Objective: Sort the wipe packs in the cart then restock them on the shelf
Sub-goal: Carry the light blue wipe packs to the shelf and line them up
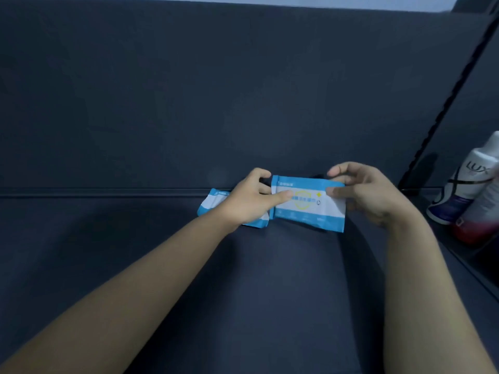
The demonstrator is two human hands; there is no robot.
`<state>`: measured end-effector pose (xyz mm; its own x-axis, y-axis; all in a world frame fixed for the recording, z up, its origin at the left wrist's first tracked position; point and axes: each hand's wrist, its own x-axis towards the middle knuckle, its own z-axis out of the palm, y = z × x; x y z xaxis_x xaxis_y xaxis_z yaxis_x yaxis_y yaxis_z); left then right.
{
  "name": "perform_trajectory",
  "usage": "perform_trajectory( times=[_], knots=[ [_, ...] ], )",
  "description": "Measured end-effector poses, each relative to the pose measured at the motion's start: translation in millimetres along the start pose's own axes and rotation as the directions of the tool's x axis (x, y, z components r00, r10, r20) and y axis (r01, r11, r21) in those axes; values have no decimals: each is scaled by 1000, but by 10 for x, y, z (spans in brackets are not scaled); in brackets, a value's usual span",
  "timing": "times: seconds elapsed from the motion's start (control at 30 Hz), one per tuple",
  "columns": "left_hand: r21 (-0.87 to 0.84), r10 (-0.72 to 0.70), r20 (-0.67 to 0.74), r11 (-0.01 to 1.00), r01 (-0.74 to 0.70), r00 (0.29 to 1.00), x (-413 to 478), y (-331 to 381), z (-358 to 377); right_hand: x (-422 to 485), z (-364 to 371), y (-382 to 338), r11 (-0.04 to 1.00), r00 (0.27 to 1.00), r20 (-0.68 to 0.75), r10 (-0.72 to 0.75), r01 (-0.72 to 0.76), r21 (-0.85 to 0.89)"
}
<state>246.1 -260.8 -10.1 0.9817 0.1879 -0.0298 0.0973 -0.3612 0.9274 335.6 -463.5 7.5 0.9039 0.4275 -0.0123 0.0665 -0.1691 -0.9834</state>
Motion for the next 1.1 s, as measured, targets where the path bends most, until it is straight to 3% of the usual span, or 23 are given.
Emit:
perform_trajectory(
  times=[0.1,0.23,0.3,0.4,0.5,0.6,0.73,0.8,0.93,1.1],
  knots=[
    [-115,37,-5,993,-37,999,-40,22,-27,-100,44,-144,984,986,129,-106,85,157],
    [-148,56,-7,987,-57,998,-174,57,-383,-105,253,-246,950,969,189,-157,96,297],
    [-54,-8,-39,999,6,999,-212,-12,-629,-54,527,-212,984,970,224,-97,59,170],
    [218,-159,-202,955,203,966,-186,-283,-845,8,968,-17,987,961,269,70,-27,-160],
    [328,-226,-294,889,320,929,-149,-504,-854,48,1163,149,907,993,62,105,-70,-416],
    [274,-228,-296,910,311,928,-151,-500,-833,72,1192,215,877,994,-89,57,-93,-472],
    [165,-261,-182,942,291,948,-203,-456,-745,111,1197,283,882,989,-139,-46,-26,-471],
    [138,-217,-202,959,247,955,-200,-467,-679,150,1187,308,896,984,-162,-79,-1,-445],
    [162,-120,-295,971,174,948,-180,-505,-593,230,1120,366,886,977,-182,-113,17,-464],
    [286,-55,-283,948,139,958,-183,-528,-579,283,1106,456,775,964,-172,-203,50,-630]
  ],
)
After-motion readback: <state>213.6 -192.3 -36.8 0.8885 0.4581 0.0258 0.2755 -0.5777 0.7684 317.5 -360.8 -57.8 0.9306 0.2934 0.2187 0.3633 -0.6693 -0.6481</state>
